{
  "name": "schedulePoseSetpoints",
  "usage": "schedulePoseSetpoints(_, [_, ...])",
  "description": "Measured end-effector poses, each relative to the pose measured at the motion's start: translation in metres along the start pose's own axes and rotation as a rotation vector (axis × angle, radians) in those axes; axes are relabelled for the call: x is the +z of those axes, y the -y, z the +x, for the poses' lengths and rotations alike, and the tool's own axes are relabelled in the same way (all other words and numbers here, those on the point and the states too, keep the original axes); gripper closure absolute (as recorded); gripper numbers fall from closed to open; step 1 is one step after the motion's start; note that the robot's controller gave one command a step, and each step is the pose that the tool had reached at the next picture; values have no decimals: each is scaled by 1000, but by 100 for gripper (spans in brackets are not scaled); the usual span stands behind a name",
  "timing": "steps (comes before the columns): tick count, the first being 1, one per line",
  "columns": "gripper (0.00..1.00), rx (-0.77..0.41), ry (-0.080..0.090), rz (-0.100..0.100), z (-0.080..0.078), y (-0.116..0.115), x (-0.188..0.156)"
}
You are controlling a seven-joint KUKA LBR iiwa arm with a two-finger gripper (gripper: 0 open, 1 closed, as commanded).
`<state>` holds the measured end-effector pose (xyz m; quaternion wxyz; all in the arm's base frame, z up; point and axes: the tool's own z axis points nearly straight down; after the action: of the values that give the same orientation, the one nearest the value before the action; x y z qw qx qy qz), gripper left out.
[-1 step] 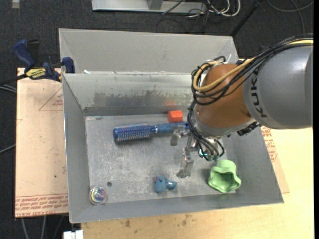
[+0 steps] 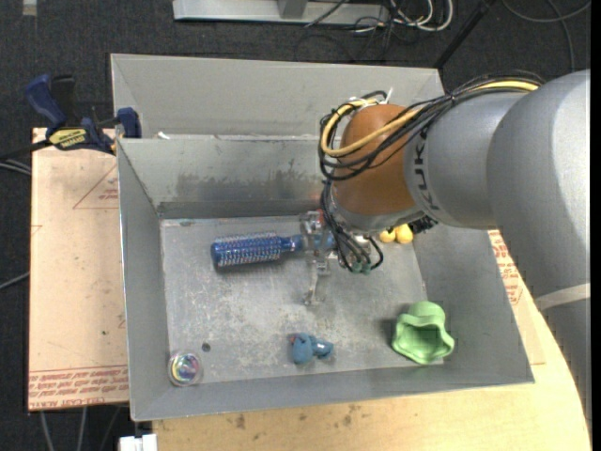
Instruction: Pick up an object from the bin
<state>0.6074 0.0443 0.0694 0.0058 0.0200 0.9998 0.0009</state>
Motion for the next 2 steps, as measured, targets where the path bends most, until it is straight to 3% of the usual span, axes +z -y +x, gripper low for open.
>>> schedulePoseSetpoints(1, [0,-90,-6,0,-12,-1,-32])
schedulePoseSetpoints(2, [0,-190,-7,0,-31,-4,-31])
